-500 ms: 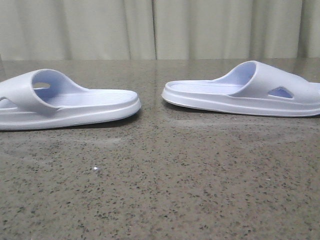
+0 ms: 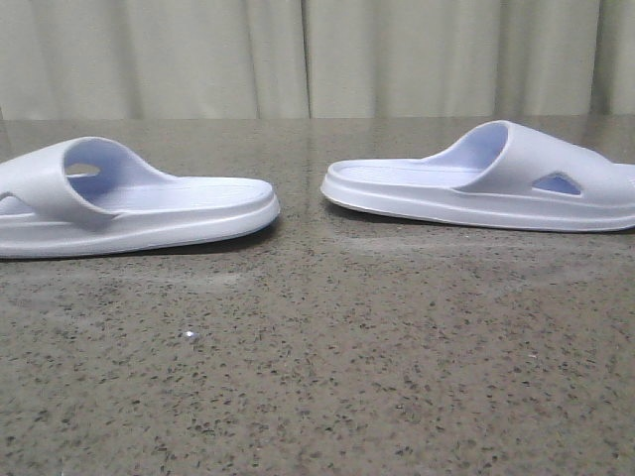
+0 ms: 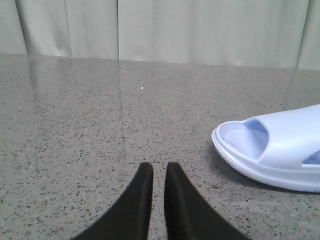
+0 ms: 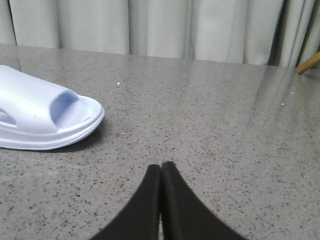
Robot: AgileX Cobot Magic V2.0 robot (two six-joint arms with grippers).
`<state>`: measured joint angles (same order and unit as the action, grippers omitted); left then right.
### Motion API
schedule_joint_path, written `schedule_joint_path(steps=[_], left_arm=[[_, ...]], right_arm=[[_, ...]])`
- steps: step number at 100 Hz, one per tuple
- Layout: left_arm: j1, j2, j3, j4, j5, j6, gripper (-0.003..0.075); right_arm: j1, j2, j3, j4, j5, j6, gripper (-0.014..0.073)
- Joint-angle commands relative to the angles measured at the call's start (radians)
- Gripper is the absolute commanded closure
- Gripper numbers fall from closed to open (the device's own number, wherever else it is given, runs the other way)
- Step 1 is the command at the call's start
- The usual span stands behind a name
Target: Insert blue slippers together front up
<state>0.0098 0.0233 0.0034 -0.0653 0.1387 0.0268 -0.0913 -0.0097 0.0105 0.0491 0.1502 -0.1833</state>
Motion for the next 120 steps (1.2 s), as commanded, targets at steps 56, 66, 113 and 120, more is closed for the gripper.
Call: schedule_joint_path(steps=[56, 66, 113, 120], left_arm=[[-0.002, 0.008, 0.008, -0.007, -0.083, -0.01, 0.0705], [-0.002, 0.008, 0.008, -0.007, -0.083, -0.01, 0.0705], [-0.002, 0.008, 0.008, -0.557, -0.149, -0.01, 0.0705], [-0.002, 0.008, 0.008, -0.702, -0.154, -0.01, 0.0705]], right_arm=[[-0.005, -0.02, 0.021, -0.01, -0.182, -0.003, 0.0683], [-0.005, -0.02, 0.021, -0.01, -0.2, -0.003, 0.0683], [-0.005, -0.02, 0.021, 0.587, -0.22, -0.003, 0.0683], [-0.005, -0.02, 0.021, 0.706, -0.218, -0.003, 0.0683]])
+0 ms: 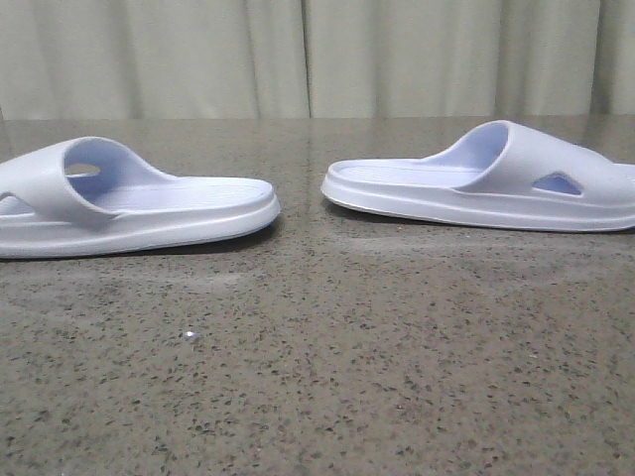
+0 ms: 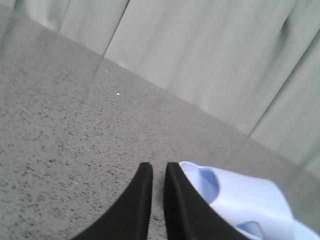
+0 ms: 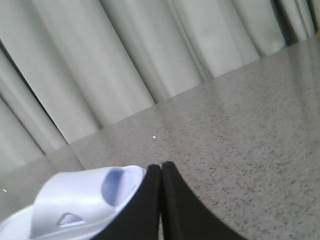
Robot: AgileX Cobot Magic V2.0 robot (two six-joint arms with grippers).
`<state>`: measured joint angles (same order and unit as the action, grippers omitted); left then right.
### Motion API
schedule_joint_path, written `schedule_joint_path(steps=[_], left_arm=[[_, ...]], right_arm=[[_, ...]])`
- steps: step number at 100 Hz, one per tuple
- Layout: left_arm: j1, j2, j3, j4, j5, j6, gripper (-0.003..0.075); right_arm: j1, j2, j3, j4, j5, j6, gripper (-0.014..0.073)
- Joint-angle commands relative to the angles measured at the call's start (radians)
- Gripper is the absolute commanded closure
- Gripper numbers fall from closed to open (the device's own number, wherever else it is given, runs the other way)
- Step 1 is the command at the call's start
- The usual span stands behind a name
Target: Insert blue slippers together front up
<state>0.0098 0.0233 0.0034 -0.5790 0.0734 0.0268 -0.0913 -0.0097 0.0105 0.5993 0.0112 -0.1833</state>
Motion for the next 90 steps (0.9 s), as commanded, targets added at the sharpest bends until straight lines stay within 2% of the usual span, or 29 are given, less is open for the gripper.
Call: schedule_joint_path(steps=[1, 9, 26, 40, 54, 71, 84, 90], left_arm=[[-0.002, 0.008, 0.008, -0.202, -0.088, -0.01, 0.0705], [-0.002, 0.008, 0.004, -0.273, -0.082, -0.01, 0.0705], [-0.002, 0.029, -0.068, -0.177, -0.018, -0.008, 0.0705], [-0.002, 0.152, -0.198, -0.031, 0.01, -0.008, 0.0705], [-0.002, 0.368, -0.36, 0.119, 0.153, -0.008, 0.0705], [-0.002, 0.584, -0.512, 0.123, 0.308, 0.052, 0.0704], [-0.002, 0.683, -0.568, 0.079, 0.389, 0.146, 0.0697], [-0.002, 0.71, -0.582, 0.025, 0.402, 0.201, 0.0657]], right_arm=[[-0.005, -0.02, 0.019, 0.165, -0.079, -0.003, 0.0683], [-0.005, -0.02, 0.001, 0.201, -0.047, -0.003, 0.068], [-0.005, 0.05, -0.104, 0.167, 0.034, -0.062, 0.067], [-0.005, 0.257, -0.234, 0.108, 0.081, -0.062, 0.067], [-0.005, 0.547, -0.415, 0.002, 0.254, -0.062, 0.0671], [-0.005, 0.816, -0.604, -0.007, 0.448, -0.062, 0.0672], [-0.005, 0.896, -0.665, -0.007, 0.498, -0.133, 0.0667], [-0.005, 0.914, -0.686, -0.007, 0.518, -0.155, 0.0632]])
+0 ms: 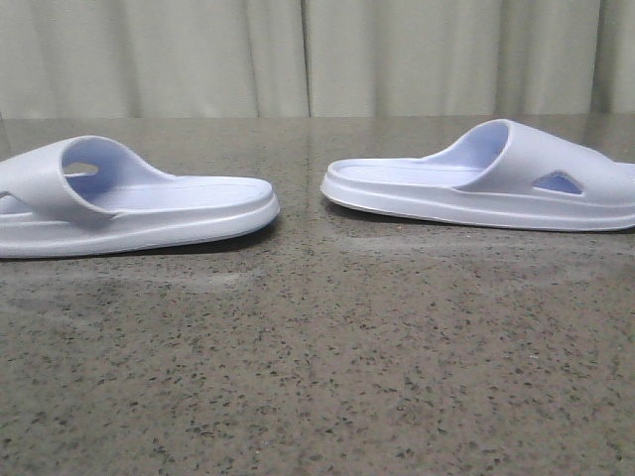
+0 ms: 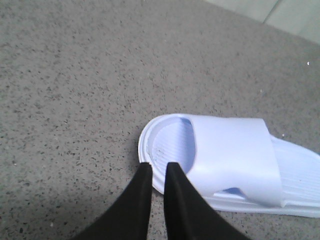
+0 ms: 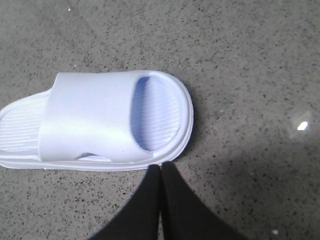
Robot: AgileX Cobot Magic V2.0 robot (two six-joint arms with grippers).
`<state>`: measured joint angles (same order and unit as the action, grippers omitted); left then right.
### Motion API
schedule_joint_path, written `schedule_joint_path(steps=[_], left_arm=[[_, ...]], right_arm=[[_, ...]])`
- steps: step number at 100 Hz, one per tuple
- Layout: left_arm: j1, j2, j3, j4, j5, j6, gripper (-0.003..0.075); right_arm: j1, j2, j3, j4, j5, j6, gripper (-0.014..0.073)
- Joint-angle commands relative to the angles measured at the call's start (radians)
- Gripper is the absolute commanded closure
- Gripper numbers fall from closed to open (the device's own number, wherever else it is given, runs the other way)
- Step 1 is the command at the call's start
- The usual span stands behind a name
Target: Insert blue slippers together front up
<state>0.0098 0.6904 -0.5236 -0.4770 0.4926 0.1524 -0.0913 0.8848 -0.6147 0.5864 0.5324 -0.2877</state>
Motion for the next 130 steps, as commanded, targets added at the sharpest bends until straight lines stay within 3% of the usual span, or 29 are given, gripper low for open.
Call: schedule_joint_path(steps=[1, 20, 28, 68, 90, 113, 130], left_arm=[[-0.002, 0.05, -0.055, -0.095, -0.017, 0.083, 0.065], [-0.002, 0.12, -0.057, -0.355, -0.012, 0.282, 0.0365], [-0.002, 0.148, -0.057, -0.397, -0.01, 0.299, 0.0297], [-0.002, 0.188, -0.057, -0.408, -0.018, 0.3, 0.0295], [-0.002, 0.188, -0.057, -0.408, -0.02, 0.305, 0.0295], [-0.002, 0.218, -0.057, -0.408, -0.022, 0.315, 0.0295], [-0.002, 0.241, -0.057, -0.411, -0.028, 0.324, 0.0295]], right_arm=[[-0.005, 0.021, -0.063, 0.006, -0.003, -0.051, 0.0626], [-0.005, 0.049, -0.09, 0.006, 0.003, -0.062, 0.0335], [-0.006, 0.066, -0.096, 0.006, -0.007, -0.064, 0.0267], [-0.04, 0.314, -0.214, 0.024, -0.01, -0.145, 0.0263], [-0.147, 0.446, -0.28, 0.287, 0.121, -0.338, 0.0263], [-0.243, 0.534, -0.286, 0.431, 0.254, -0.472, 0.0263], [-0.25, 0.579, -0.286, 0.498, 0.315, -0.538, 0.0263]])
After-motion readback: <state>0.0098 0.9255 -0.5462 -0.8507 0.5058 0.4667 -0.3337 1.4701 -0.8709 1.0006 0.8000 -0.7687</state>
